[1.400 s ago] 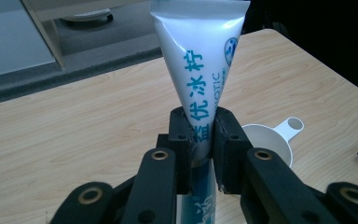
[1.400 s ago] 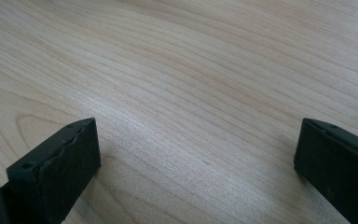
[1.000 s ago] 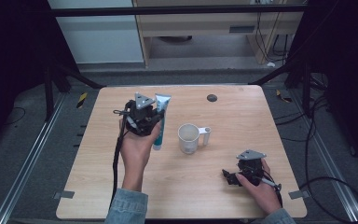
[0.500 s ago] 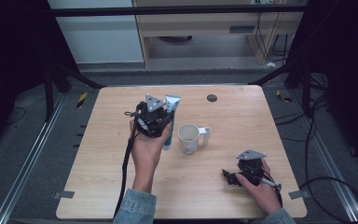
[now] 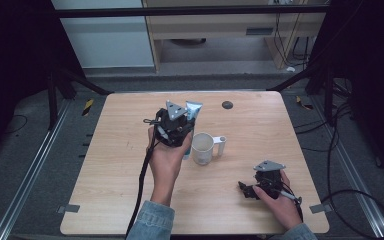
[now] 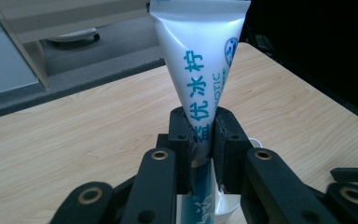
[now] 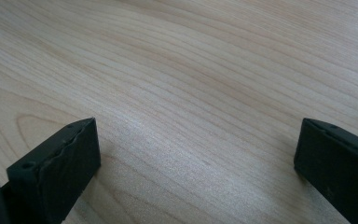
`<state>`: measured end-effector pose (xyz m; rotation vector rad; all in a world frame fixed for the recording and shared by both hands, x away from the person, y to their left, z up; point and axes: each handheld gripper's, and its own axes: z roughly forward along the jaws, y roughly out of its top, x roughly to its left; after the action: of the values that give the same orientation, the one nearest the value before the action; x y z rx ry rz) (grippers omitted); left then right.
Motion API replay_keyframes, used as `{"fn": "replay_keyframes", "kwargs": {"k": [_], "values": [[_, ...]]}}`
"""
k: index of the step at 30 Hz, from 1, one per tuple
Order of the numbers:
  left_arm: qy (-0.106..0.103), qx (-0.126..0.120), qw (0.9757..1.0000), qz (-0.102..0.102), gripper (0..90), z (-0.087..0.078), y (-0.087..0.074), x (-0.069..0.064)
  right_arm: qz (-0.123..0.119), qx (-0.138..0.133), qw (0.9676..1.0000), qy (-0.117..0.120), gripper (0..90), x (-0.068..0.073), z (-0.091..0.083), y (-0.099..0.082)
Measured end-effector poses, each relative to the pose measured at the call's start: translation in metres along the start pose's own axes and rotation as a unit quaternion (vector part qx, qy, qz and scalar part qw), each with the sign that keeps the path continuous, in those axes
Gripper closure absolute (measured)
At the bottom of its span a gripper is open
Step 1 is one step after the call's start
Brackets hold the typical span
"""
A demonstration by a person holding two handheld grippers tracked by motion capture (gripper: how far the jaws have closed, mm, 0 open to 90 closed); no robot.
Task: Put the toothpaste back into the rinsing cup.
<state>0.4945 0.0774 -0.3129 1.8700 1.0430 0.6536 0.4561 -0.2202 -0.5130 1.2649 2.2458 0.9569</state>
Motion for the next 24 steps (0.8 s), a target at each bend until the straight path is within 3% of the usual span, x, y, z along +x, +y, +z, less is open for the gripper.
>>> {"fn": "replay_keyframes", "kwargs": {"k": [14, 24], "values": [[-0.013, -0.009, 0.9998, 0.011, 78.7, 0.002, 0.016, -0.014, -0.006, 0.001, 1.0, -0.002, 0.5, -0.001, 0.0, 0.0], [-0.014, -0.021, 0.9997, 0.006, 78.7, 0.012, 0.027, -0.019, -0.005, 0.001, 1.0, -0.002, 0.6, -0.001, 0.0, 0.0]]}}
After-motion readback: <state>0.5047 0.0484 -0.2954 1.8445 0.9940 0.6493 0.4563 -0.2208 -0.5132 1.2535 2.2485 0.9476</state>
